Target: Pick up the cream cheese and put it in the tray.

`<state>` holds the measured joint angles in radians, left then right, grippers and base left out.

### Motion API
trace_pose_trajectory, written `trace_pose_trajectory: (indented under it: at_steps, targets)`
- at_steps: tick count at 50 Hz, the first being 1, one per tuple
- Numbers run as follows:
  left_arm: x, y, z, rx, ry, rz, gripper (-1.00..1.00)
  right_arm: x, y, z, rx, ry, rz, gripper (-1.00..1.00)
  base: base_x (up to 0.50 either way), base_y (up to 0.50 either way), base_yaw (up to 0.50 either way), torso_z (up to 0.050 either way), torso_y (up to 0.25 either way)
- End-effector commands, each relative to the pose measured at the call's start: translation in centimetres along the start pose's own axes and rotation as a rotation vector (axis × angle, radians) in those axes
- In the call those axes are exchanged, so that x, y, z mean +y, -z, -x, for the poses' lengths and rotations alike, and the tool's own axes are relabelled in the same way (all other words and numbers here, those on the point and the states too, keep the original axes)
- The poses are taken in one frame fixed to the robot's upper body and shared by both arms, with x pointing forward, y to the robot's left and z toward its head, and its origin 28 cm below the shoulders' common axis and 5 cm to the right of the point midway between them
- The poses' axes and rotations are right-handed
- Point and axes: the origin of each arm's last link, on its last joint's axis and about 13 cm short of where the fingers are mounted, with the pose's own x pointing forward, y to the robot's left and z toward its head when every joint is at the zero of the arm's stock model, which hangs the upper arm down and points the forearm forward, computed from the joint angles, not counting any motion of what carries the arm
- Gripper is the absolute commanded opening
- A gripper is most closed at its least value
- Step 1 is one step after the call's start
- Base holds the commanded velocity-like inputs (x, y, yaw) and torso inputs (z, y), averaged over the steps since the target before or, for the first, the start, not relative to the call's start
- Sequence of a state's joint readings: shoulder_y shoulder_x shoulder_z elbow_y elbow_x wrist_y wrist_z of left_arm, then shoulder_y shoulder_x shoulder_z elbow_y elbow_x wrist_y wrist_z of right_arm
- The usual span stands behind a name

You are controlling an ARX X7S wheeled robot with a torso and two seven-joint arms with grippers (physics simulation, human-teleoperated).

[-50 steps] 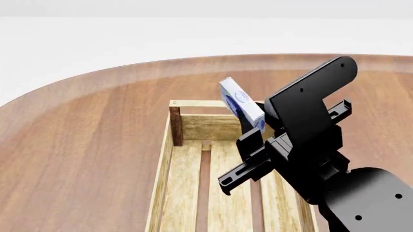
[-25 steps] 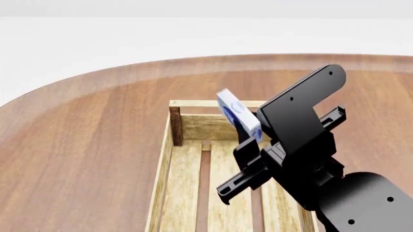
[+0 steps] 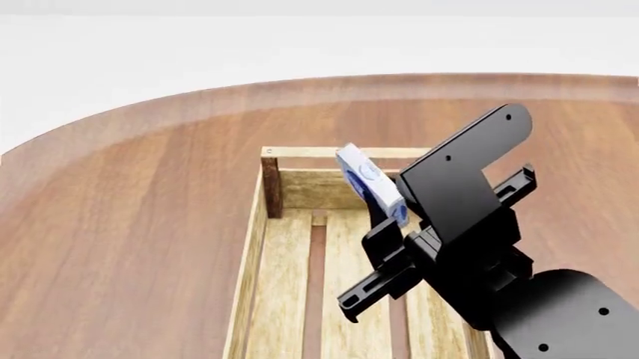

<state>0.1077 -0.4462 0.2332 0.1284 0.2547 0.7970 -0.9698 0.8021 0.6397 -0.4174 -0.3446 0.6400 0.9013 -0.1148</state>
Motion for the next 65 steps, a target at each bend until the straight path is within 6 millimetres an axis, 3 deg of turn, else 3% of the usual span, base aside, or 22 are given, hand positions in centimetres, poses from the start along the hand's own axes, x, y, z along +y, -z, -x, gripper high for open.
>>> trace_pose_trajectory:
  at_steps: [1,65]
  targets:
    - [0.02,0.0,0.06,-0.006,0.002,0.005,1.0,-0.13,-0.24,0.1,-0.008,0.008,0.017,-1.0,0.0,0.0,0.0,0.0,-0.25]
    - [-0.03,-0.08,0.22,-0.033,0.004,-0.01,1.0,0.27,-0.23,-0.23,0.01,-0.012,0.034,-1.0,0.0,0.0,0.0,0.0,-0.099]
